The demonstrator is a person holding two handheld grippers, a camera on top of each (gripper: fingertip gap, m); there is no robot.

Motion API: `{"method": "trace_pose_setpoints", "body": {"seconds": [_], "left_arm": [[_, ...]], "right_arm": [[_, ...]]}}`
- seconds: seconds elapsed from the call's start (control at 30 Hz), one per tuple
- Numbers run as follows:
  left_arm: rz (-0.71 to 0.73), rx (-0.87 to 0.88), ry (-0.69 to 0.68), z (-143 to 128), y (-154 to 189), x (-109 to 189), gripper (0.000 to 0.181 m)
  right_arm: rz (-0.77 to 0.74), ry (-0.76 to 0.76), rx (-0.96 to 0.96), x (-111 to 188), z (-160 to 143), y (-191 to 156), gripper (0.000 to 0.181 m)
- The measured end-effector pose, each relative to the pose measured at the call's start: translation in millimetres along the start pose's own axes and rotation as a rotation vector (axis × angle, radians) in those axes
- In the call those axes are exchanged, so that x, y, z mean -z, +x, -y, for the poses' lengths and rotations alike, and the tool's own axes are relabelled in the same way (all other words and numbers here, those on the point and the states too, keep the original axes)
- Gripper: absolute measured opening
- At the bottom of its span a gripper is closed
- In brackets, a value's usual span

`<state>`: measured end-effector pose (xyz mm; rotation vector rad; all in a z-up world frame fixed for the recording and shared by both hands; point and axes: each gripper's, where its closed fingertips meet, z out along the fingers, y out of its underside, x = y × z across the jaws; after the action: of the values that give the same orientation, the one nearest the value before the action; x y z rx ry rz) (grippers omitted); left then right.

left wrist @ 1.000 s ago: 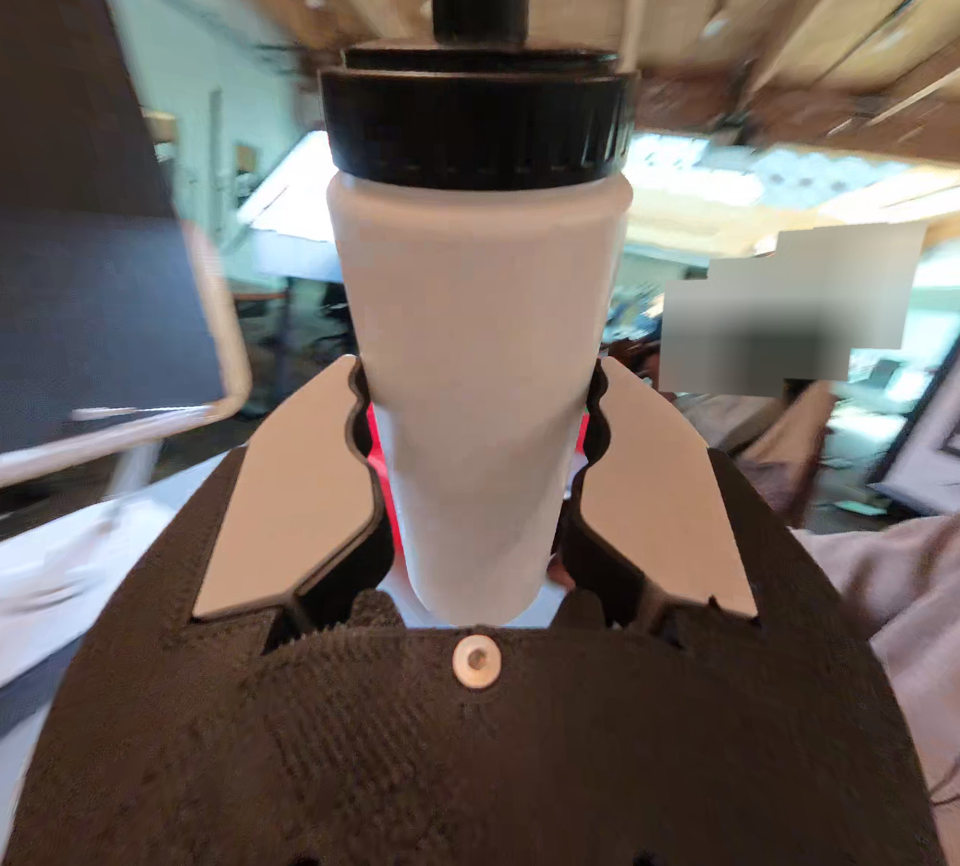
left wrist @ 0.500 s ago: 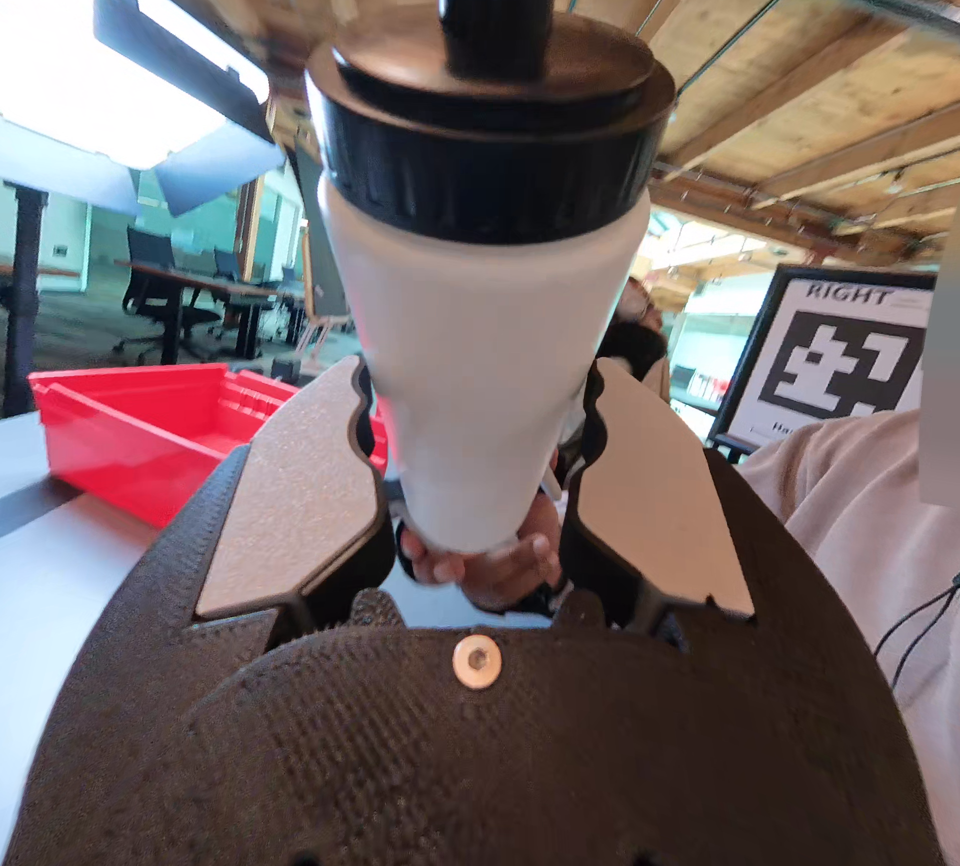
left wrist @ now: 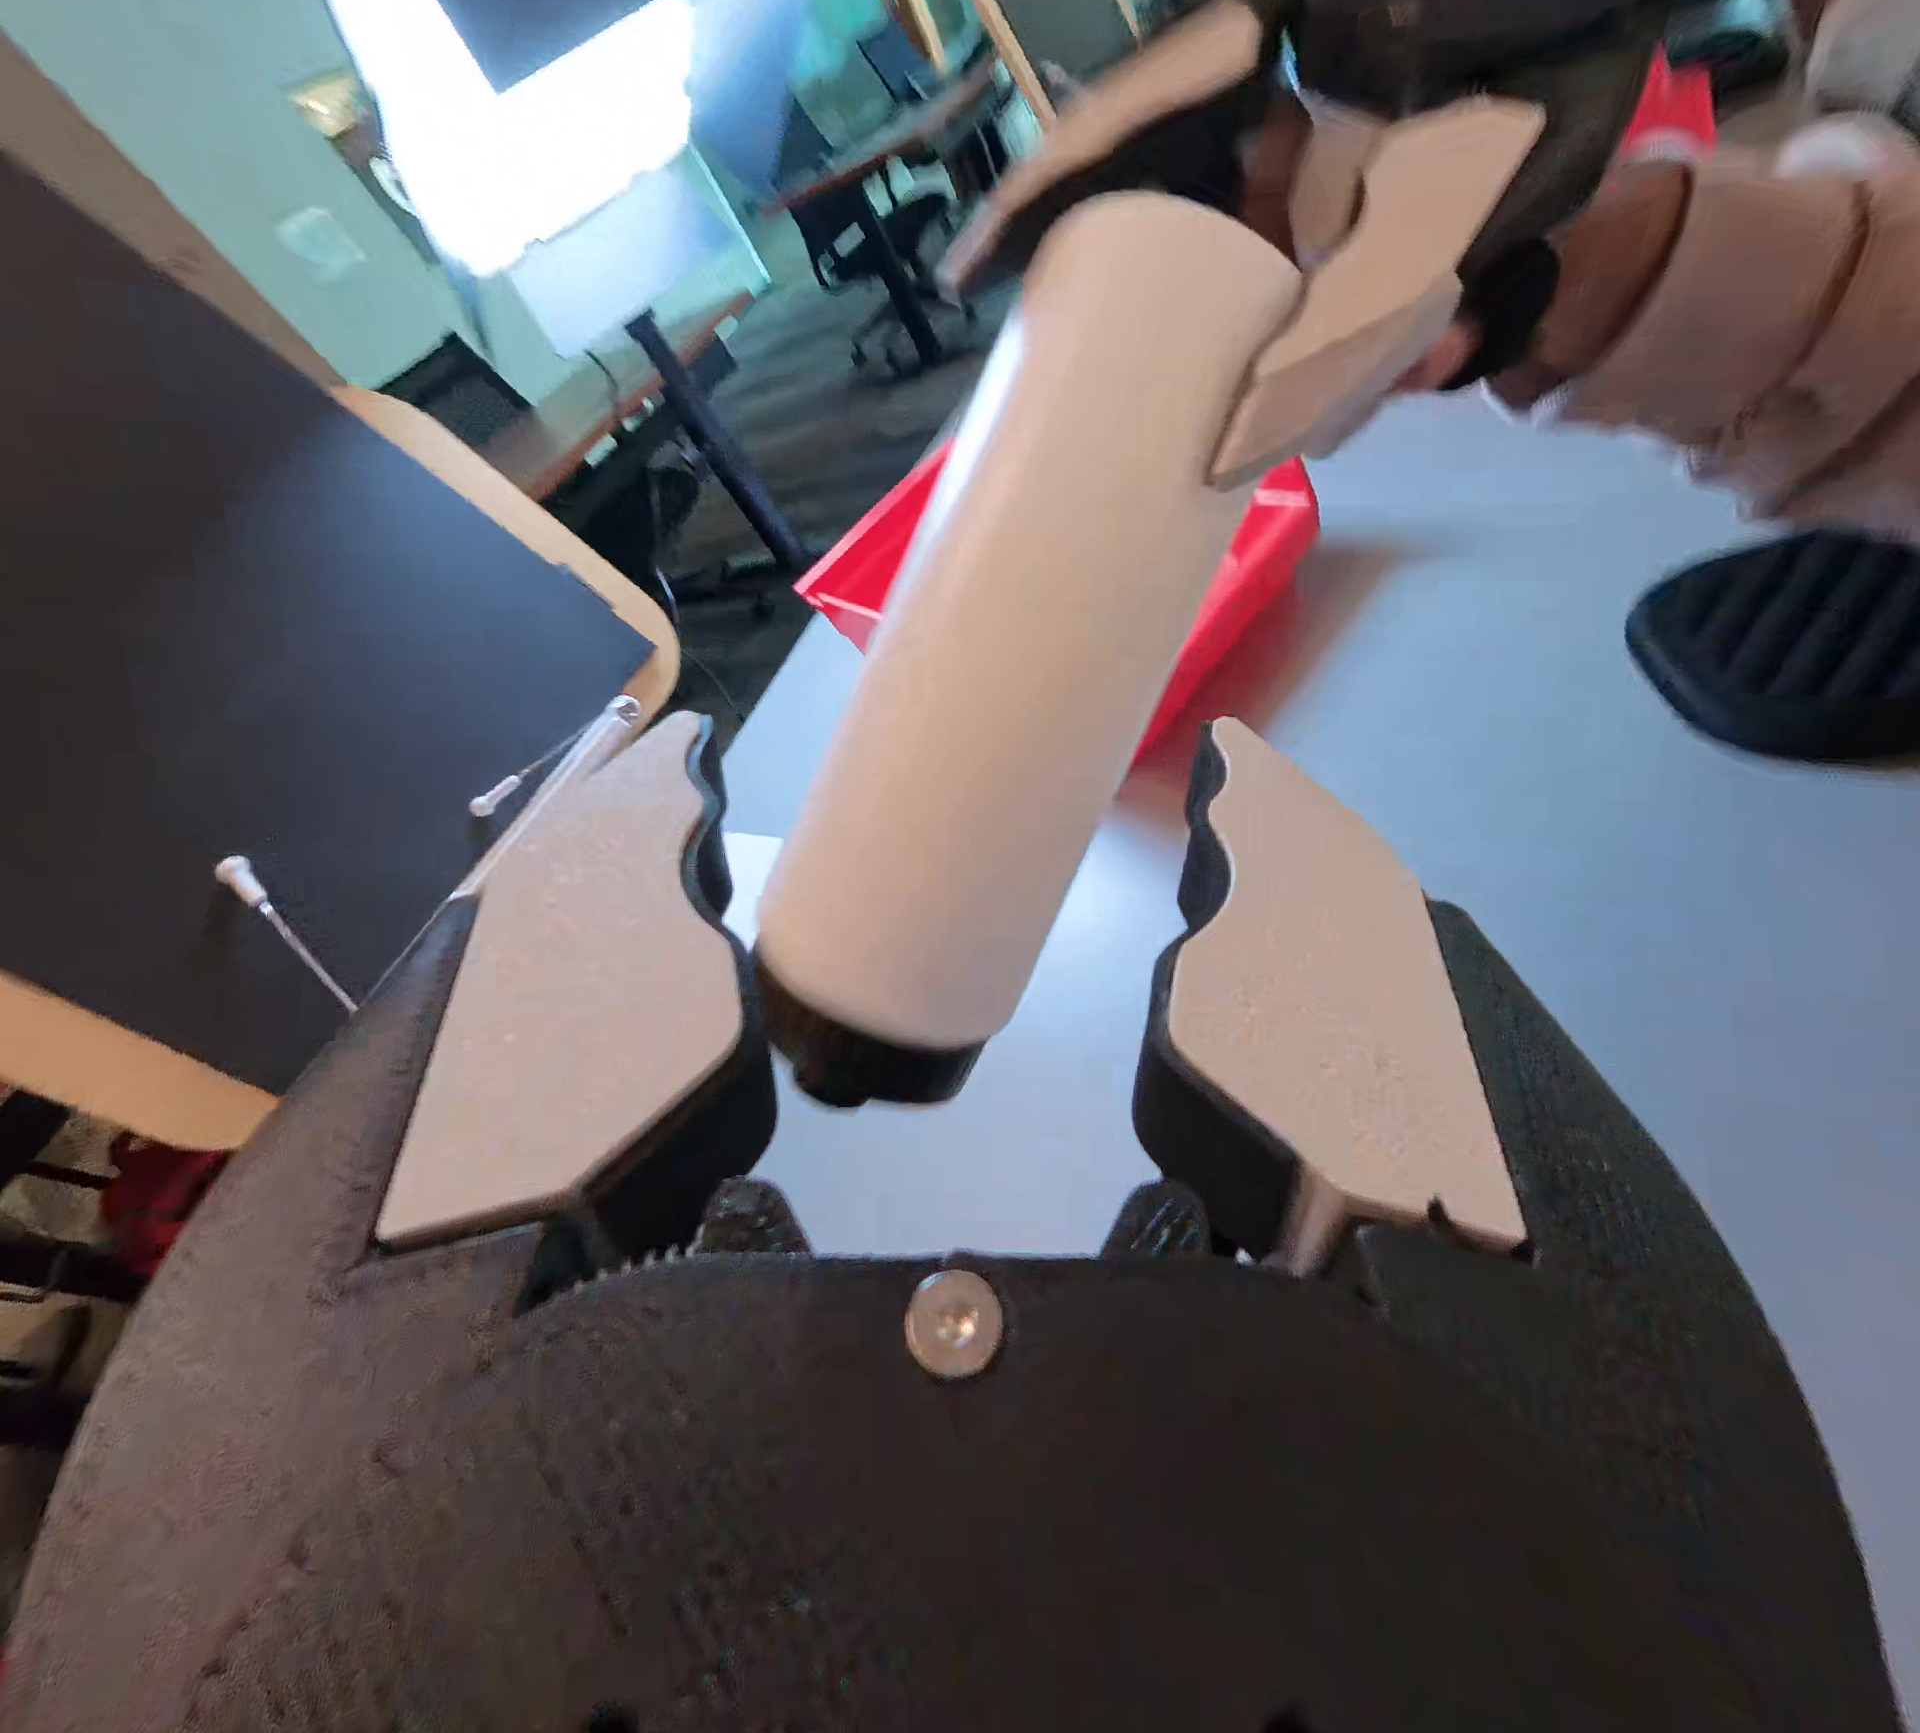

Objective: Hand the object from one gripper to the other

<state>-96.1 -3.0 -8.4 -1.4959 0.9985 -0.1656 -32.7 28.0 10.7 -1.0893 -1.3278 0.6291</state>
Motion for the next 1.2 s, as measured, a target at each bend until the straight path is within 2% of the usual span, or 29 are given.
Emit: {"method": "trace_pose_setpoints", "body": {"seconds": [0.07,0.17,0.2,0.27,0.33,0.4,0.43,0.47,0.53,0.6,0.67,0.73,0.83,0.9,0.93,0.97,1.03,1.13,1.2], "left_arm": [[-0.042,-0.088,-0.107,-11.7,15.3,-23.1,0.095],[0.022,-0.274,-0.281,-37.3,17.3,-51.2,0.102],[0.004,-0.296,-0.299,-43.4,22.9,-59.5,0.103],[0.007,-0.289,-0.264,-49.5,29.4,-74.4,0.102],[0.048,-0.274,-0.169,-50.4,26.1,-84.7,0.101],[0.031,-0.181,-0.034,-43.2,26.6,-86.1,0.100],[0.018,-0.130,0.005,-40.8,24.7,-85.0,0.100],[0.007,-0.092,0.041,-37.9,21.8,-82.5,0.100],[-0.009,0.003,0.130,-25.3,13.2,-71.6,0.100],[-0.049,0.126,0.271,-1.3,6.5,-52.9,0.101],[-0.117,0.258,0.461,29.1,1.3,-26.8,0.101],[-0.174,0.362,0.630,53.5,-4.6,0.9,0.101],[-0.216,0.427,0.814,74.2,-9.1,32.7,0.101],[-0.260,0.468,0.882,79.4,-6.6,41.2,0.101],[-0.279,0.490,0.910,80.8,-5.0,42.8,0.101],[-0.293,0.501,0.932,81.3,-2.8,42.6,0.101],[-0.310,0.530,0.979,81.8,-2.7,44.7,0.101],[-0.322,0.552,0.935,78.0,-3.4,39.0,0.101],[-0.328,0.572,0.849,73.7,-4.2,29.7,0.101]], "right_arm": [[0.058,-0.028,0.043,-12.3,5.3,-16.9,0.082],[0.071,-0.058,0.141,-22.2,6.0,-37.0,0.082],[0.073,-0.071,0.166,-24.0,4.6,-42.8,0.081],[0.082,-0.049,0.170,-21.1,9.3,-48.7,0.064],[0.143,0.038,0.123,-9.7,24.6,-55.8,0.067],[-0.050,0.024,0.269,-2.9,27.2,-34.3,0.069],[-0.071,0.021,0.255,2.4,29.2,-28.7,0.070],[-0.054,0.036,0.194,9.6,31.9,-24.5,0.078],[-0.032,0.147,0.054,26.4,39.8,-9.0,0.073],[-0.005,0.149,-0.046,29.8,25.3,6.8,0.079],[0.080,0.085,-0.110,19.9,-0.9,6.4,0.089],[0.237,0.072,-0.174,7.0,-18.5,-13.4,0.095],[0.432,0.112,-0.267,-14.5,-23.8,-51.3,0.105],[0.493,0.207,-0.316,-27.4,-9.3,-73.5,0.106],[0.485,0.256,-0.339,-33.8,-1.2,-79.6,0.103],[0.474,0.297,-0.360,-37.4,6.0,-83.9,0.092],[0.461,0.376,-0.420,-36.5,17.0,-85.0,0.091],[0.435,0.362,-0.407,-31.7,16.0,-78.1,0.090],[0.407,0.362,-0.397,-25.4,16.9,-67.1,0.090]]}}
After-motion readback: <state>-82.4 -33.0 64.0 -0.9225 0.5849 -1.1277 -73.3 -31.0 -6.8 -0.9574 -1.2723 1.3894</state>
